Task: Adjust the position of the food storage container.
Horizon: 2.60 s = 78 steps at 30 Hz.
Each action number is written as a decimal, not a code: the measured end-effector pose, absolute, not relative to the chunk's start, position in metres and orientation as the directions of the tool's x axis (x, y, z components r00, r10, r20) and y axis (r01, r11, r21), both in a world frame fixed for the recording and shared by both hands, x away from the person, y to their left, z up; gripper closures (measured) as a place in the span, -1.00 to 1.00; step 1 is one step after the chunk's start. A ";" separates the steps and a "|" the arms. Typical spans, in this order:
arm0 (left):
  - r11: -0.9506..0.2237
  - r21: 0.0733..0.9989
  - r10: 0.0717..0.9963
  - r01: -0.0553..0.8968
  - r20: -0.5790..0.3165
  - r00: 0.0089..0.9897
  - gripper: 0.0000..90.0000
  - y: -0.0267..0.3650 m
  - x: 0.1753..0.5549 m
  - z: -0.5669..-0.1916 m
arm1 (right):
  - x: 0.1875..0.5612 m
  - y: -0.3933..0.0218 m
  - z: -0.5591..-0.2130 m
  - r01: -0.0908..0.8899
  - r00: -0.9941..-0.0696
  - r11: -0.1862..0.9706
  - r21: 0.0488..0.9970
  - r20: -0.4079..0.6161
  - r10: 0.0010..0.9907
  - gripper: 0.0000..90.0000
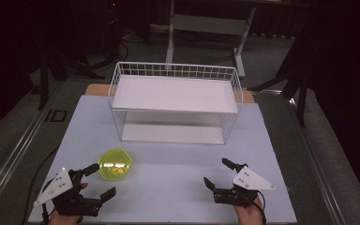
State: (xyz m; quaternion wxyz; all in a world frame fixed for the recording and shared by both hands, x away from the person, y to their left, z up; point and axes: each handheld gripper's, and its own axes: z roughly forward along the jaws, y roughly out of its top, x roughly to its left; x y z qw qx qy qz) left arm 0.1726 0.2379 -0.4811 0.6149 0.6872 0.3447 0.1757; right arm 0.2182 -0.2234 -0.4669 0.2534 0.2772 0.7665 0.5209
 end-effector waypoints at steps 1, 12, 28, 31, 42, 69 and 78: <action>-0.005 0.967 0.688 0.257 -0.183 0.702 -0.99 0.237 0.172 -0.481 | 0.218 -0.223 -0.466 0.156 -0.721 0.297 0.942 -0.097 0.686 -0.68; -0.029 0.966 0.628 0.256 -0.182 0.757 -0.99 0.228 0.162 -0.467 | 0.213 -0.227 -0.460 0.104 -0.715 0.249 0.963 -0.102 0.692 -0.68; -0.078 0.954 0.672 0.290 -0.165 0.722 -0.19 0.250 0.166 -0.462 | 0.209 -0.221 -0.448 0.073 -0.715 0.229 0.971 -0.109 0.690 -0.69; -0.108 0.942 0.719 0.317 -0.146 0.680 0.10 0.258 0.167 -0.465 | 0.208 -0.221 -0.448 0.074 -0.714 0.232 0.970 -0.111 0.692 -0.69; -0.252 0.812 0.829 0.526 -0.099 0.550 1.00 0.283 0.187 -0.498 | 0.206 -0.218 -0.450 0.078 -0.727 0.243 0.967 -0.111 0.678 -0.69; -0.296 0.718 0.831 0.630 -0.132 0.541 1.00 0.253 0.259 -0.528 | 0.206 -0.217 -0.460 0.128 -0.755 0.269 0.954 -0.082 0.650 -0.69; -0.326 0.717 0.800 0.617 -0.138 0.584 1.00 0.224 0.275 -0.533 | 0.205 -0.217 -0.461 0.136 -0.763 0.252 0.958 -0.061 0.643 -0.69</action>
